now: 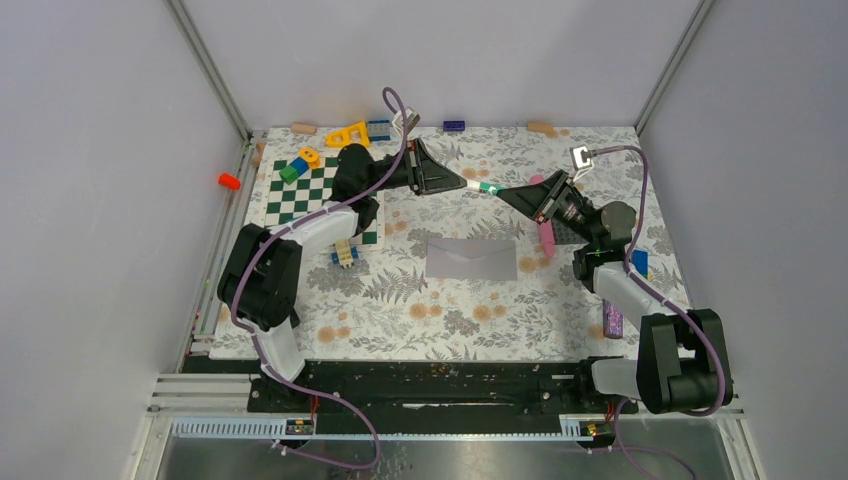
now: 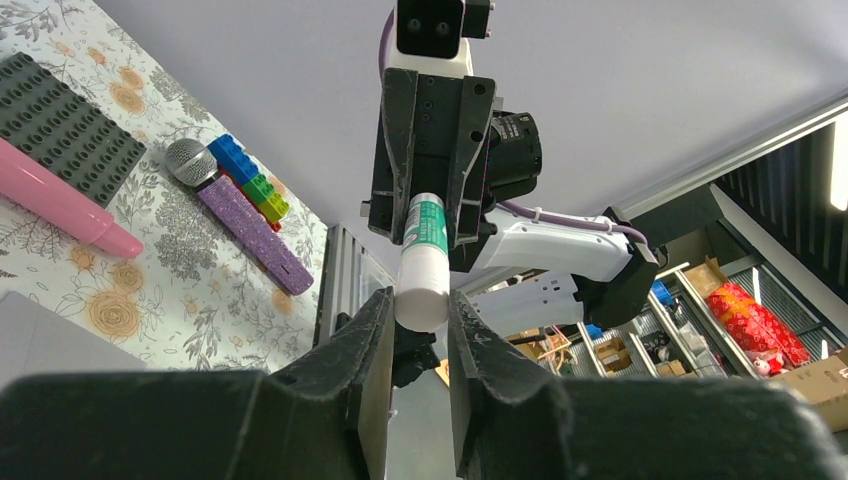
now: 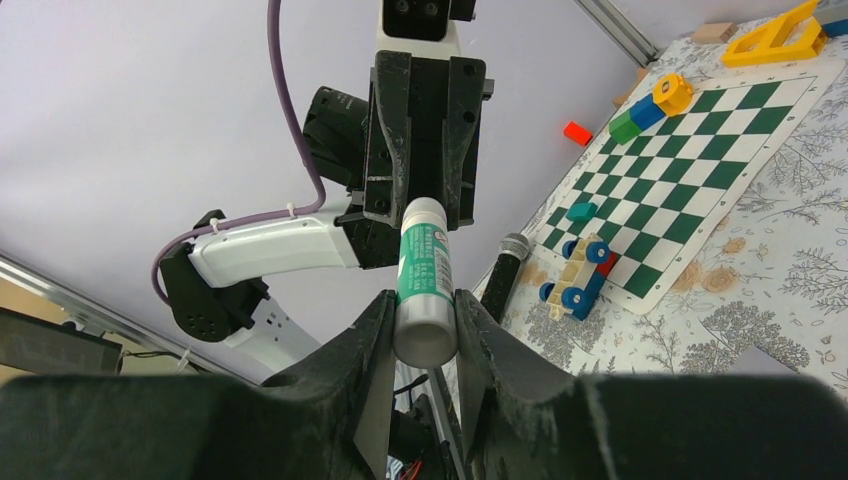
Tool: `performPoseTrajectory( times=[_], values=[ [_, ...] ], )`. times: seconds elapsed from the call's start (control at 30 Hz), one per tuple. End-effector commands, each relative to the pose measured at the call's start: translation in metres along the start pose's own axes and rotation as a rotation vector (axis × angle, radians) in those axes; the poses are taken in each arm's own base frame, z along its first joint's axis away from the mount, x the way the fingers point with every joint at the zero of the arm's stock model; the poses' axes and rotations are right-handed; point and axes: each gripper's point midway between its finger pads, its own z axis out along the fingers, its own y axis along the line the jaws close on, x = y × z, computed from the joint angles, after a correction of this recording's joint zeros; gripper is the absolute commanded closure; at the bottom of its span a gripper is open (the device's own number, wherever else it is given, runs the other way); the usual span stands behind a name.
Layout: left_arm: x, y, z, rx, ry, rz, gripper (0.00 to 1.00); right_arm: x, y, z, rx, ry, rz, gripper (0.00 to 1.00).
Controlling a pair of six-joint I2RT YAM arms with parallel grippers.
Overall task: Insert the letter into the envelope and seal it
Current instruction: Close the solid glue cap on the solid glue.
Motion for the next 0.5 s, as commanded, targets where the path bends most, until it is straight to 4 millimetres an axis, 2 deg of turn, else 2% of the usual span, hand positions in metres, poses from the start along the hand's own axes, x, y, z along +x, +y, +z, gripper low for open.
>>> performPoseTrajectory(
  times=[0.0,0.47],
  values=[
    [-0.002,-0.043,0.007,0.085,0.039,0.149,1.00,-0.002,0.012,0.005,-0.034,0.012,-0.061,1.00],
    [0.027,-0.018,0.022,-0.003,0.185,0.155,1.00,0.028,-0.002,0.013,-0.001,0.149,-0.026,1.00]
  ],
)
